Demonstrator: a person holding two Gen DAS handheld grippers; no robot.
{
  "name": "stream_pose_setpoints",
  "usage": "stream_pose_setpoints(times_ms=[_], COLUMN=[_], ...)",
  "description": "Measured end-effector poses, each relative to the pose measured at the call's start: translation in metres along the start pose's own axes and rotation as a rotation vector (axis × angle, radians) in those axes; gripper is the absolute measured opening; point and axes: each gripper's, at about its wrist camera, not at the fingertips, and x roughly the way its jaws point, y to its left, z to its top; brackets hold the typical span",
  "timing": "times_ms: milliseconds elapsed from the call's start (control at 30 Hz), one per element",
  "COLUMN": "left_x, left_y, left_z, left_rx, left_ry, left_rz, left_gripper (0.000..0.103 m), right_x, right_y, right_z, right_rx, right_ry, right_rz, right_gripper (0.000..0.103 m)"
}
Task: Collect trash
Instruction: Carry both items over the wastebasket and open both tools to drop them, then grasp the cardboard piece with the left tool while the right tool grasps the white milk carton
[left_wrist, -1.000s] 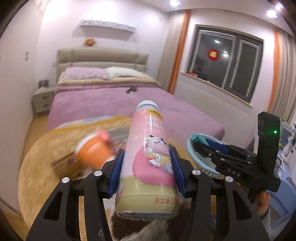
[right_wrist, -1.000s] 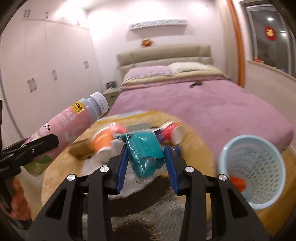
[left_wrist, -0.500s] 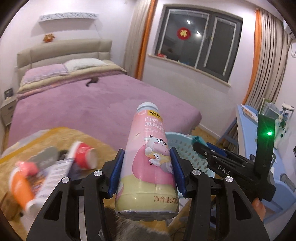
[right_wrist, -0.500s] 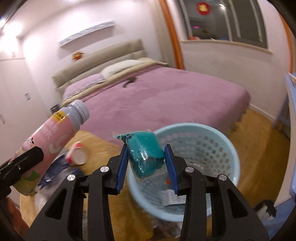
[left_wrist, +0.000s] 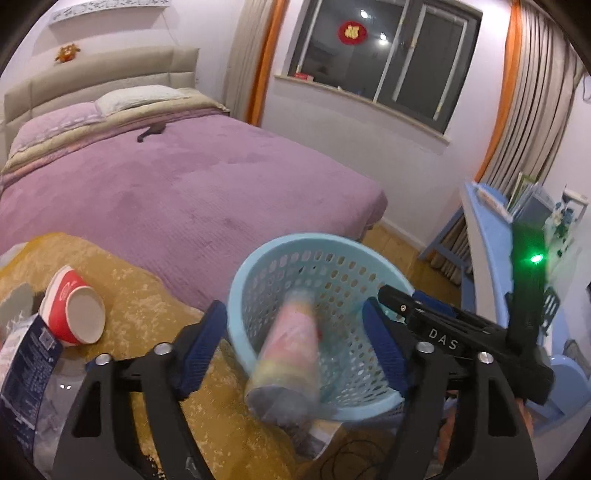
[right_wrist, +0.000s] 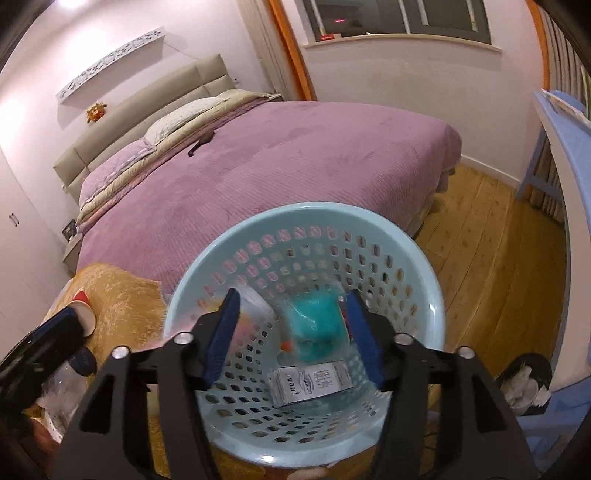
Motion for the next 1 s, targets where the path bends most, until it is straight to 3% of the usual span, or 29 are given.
stream_pose_setpoints(times_ms=[200,467,767,867,1000], left_x=[-0.039,-0.126,-0.223,-0.247,-0.274], left_y=[0.009,0.012,0.085,0.124,0.187], left_z=[-0.006,-0.019,-0.047,-0.062,-0.091], left_rx=[-0.023,0.003,-0.143,-0.198,-0.296], left_ry=[-0.062,-0.215,-0.338,-0.336,-0.317], left_rz=[-0.043,-0.024,0.133,0.247,0.336], left_gripper=[0.084,0.086,0.087,0.087,0.087], right_x=[-0.014,-0.064,-0.106,-0.11,-0.106], right_y=[0.002,0.065,0.163,0.198,0.244], right_z=[-0.006,-0.013,-0.033,-0.043,-0.06], right_rx=[0.004,-0.113,-0.271,-0.324,-0.386], right_ry=[-0.009,-0.083,-0.124,-0.113,-0.08], right_rz=[0.043,0.137,0.28,0.321,0.36], right_gripper=[0.059,0.059,0.059,0.059,0.059])
